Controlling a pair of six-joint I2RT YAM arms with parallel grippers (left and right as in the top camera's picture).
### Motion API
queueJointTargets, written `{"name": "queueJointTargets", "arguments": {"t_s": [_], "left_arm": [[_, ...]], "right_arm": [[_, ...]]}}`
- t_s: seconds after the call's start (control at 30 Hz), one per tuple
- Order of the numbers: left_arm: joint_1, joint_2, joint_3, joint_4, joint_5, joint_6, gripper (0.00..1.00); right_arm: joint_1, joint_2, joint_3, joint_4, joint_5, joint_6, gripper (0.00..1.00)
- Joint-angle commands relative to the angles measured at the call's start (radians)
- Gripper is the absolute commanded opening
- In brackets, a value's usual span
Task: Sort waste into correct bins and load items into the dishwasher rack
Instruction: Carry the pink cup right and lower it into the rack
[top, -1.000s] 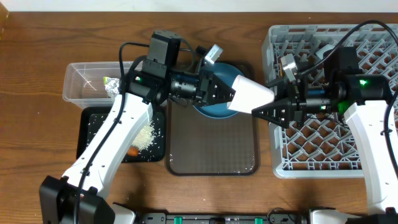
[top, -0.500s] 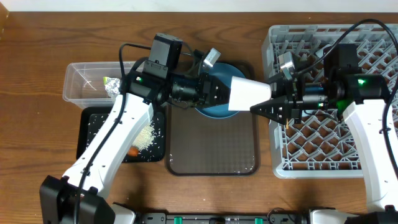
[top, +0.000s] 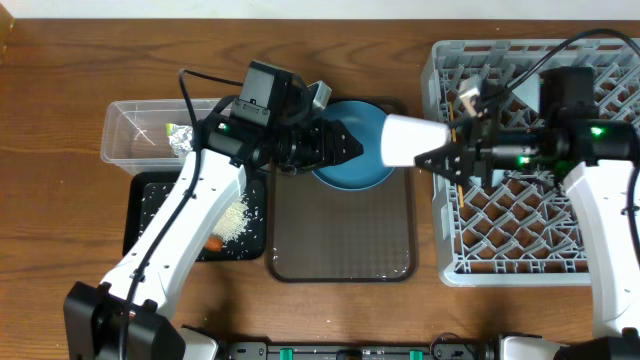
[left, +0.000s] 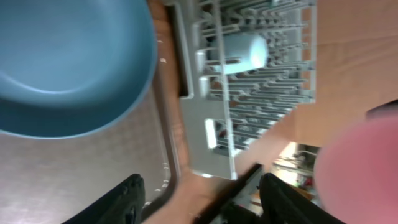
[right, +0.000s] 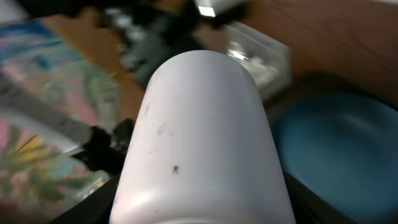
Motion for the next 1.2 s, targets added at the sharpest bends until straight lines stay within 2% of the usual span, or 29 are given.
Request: {"name": "queueJointTargets", "arguments": {"t_s": [0.0,0.07,0.17,0.3,0.4,0.7,0.97,1.17], "left_arm": [[0.003,0.003,-0.002,-0.004,-0.078,0.006,0.68],[0.003,0.003,-0.002,-0.004,-0.077,0.006,0.72],[0.003,0.003,-0.002,-0.004,-0.077,0.006,0.84],[0.003,0.003,-0.002,-0.004,-0.077,0.006,0.88],[0.003,0.003,-0.002,-0.004,-0.077,0.006,0.91],[0.003,0.003,-0.002,-0.004,-0.077,0.006,0.93],[0.003,0.003,-0.002,-0.004,-0.077,0.006,0.94],[0.003,0.003,-0.002,-0.004,-0.077,0.006,0.94]], "right_arm": [[-0.051,-0.013,0.014,0.020,0.196,0.214,0.27],[-0.080,-0.013,0.014,0.036,0.327,0.314,0.25],[-0.121,-0.013,0.014,0.049,0.554,0.459,0.22],[-0.149,-0.013,0.014,0.042,0.877,0.622,0.20],[-0.149,-0.013,0.014,0.033,1.043,0.694,0.18],[-0.150,-0.010,0.013,0.084,1.300,0.793,0.19],[-0.183,0.035,0.013,0.160,1.318,0.797,0.20],[-0.231,0.098,0.013,0.155,1.313,0.811,0.20]]}}
